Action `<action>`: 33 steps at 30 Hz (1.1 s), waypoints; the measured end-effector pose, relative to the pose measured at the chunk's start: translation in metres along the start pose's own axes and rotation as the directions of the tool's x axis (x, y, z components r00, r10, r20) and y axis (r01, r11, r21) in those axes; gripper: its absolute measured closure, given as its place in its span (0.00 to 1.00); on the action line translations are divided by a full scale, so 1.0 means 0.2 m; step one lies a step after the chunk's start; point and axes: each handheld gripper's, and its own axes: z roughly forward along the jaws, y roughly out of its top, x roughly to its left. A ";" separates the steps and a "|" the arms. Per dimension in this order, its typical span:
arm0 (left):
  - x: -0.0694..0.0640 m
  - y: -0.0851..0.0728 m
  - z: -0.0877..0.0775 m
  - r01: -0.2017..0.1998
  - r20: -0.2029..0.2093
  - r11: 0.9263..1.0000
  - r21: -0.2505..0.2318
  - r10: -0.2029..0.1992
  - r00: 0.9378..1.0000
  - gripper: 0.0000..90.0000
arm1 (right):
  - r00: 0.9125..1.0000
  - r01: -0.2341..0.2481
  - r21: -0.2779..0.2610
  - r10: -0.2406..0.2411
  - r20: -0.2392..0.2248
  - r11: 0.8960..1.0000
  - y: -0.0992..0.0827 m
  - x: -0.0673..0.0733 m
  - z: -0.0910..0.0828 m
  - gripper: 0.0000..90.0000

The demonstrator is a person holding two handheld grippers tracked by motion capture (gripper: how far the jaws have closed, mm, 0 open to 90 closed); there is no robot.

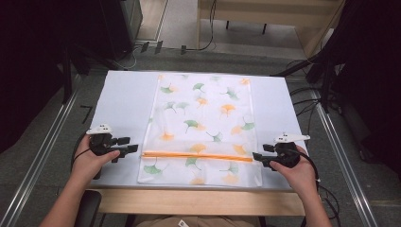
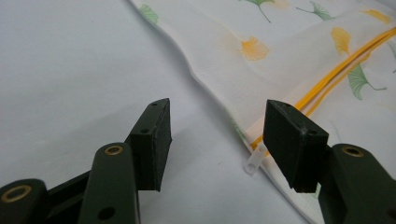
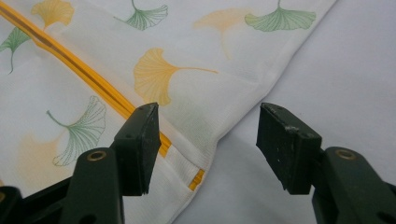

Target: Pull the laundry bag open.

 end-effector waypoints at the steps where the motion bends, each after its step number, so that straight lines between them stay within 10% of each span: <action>1: 0.00 0.00 0.00 0.002 -0.004 1.000 0.000 -0.002 1.000 0.47 | 1.000 0.002 -0.006 -0.002 0.001 1.000 0.00 0.00 0.00 0.44; 33: 0.15 -0.10 -0.16 0.101 -0.135 0.995 -0.029 -0.104 0.985 0.46 | 0.987 -0.085 -0.053 0.092 0.130 0.995 -0.05 -0.25 -0.08 0.44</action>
